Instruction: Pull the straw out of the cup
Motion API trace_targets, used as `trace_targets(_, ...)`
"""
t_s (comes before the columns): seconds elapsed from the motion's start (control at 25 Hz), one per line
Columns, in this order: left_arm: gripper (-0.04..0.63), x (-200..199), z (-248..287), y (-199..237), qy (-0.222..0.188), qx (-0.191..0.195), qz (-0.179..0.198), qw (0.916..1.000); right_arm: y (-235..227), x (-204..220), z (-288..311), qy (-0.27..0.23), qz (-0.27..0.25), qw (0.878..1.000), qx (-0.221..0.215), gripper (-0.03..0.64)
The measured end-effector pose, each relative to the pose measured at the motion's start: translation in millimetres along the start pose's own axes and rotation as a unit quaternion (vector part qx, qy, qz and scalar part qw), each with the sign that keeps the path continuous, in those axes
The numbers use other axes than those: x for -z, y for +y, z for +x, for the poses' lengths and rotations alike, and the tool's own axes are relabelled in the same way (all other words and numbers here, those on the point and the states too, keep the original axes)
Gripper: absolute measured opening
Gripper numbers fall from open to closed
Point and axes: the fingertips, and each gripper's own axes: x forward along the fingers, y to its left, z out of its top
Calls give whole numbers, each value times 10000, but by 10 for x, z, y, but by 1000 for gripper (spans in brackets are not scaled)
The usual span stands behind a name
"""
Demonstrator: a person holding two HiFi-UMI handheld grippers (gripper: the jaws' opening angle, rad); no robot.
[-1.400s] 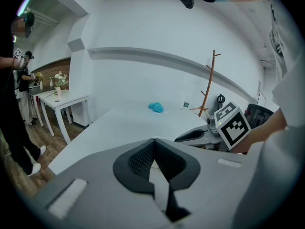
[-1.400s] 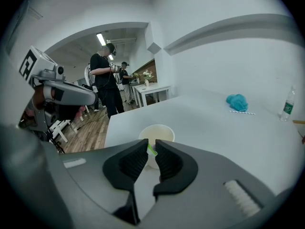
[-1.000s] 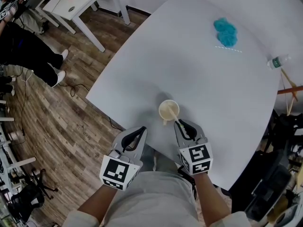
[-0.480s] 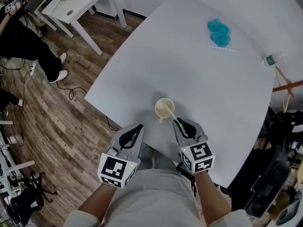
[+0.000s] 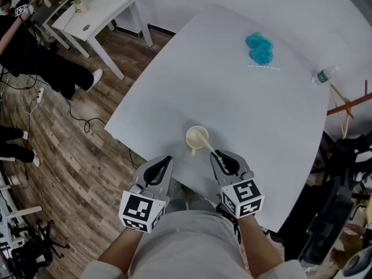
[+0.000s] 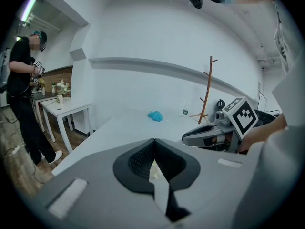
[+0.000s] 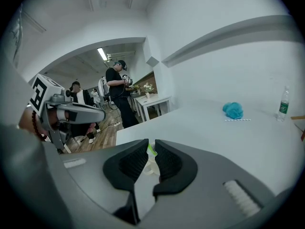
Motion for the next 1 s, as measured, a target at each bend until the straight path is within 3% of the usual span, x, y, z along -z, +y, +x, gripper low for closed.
trace_targets(1.0,20,-82,-206,-358,-146,82,120,9998,143,-157,-456,-255,-180,9995,-33,44)
